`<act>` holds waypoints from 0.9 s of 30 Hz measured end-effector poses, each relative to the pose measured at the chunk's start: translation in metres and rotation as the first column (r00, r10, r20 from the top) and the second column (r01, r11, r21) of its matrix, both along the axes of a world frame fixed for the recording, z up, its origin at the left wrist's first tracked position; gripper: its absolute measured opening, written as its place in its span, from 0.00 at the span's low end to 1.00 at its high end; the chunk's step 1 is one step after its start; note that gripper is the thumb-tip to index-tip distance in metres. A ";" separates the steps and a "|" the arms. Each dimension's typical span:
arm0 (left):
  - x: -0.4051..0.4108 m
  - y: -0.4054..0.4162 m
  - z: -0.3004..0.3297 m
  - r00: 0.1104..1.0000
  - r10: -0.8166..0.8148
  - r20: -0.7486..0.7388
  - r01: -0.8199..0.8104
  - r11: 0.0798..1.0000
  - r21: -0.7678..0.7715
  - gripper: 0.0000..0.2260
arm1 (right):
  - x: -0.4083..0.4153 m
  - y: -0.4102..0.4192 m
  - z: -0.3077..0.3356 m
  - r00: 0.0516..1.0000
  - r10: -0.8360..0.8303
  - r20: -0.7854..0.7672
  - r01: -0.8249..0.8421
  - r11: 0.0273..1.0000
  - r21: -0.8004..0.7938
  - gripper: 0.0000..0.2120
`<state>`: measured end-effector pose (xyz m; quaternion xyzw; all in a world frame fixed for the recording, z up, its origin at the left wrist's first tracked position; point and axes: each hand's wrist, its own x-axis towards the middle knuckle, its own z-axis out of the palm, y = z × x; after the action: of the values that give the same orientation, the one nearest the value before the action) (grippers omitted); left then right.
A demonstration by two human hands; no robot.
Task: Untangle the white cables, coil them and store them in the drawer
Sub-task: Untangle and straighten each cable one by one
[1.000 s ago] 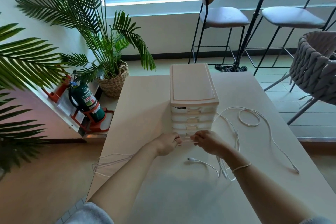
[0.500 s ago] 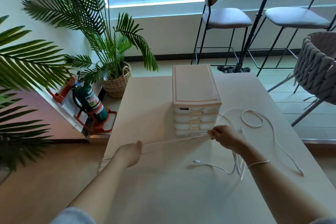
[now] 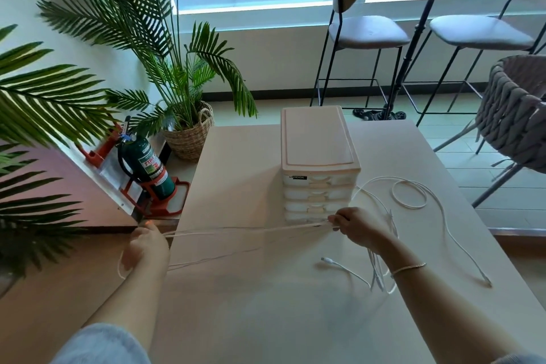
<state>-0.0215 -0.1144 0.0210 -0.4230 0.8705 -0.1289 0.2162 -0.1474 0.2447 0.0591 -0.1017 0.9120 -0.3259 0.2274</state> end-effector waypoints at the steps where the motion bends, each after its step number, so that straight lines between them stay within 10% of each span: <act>1: 0.002 0.000 -0.002 1.000 0.012 -0.003 -0.012 1.000 0.023 0.24 | 0.000 0.002 -0.002 1.000 -0.006 0.012 0.006 1.000 0.003 0.16; 7: -0.026 0.050 0.003 0.969 -0.244 0.035 0.222 0.926 0.304 0.18 | 0.004 -0.001 -0.010 0.998 0.029 0.060 -0.028 0.999 -0.021 0.16; 15: -0.078 0.176 0.037 0.856 -0.172 -0.488 0.515 0.371 0.773 0.13 | 0.001 -0.006 0.000 0.997 0.079 0.022 -0.079 0.997 -0.020 0.16; 27: -0.079 0.183 0.036 0.834 -0.386 -0.394 0.521 0.317 0.792 0.08 | -0.001 -0.002 0.002 0.996 0.062 0.064 -0.056 0.994 -0.094 0.14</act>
<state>-0.1008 0.0682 0.0565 0.0042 0.9030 0.3092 0.2982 -0.1479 0.2431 0.0609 -0.1281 0.8844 -0.3641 0.2623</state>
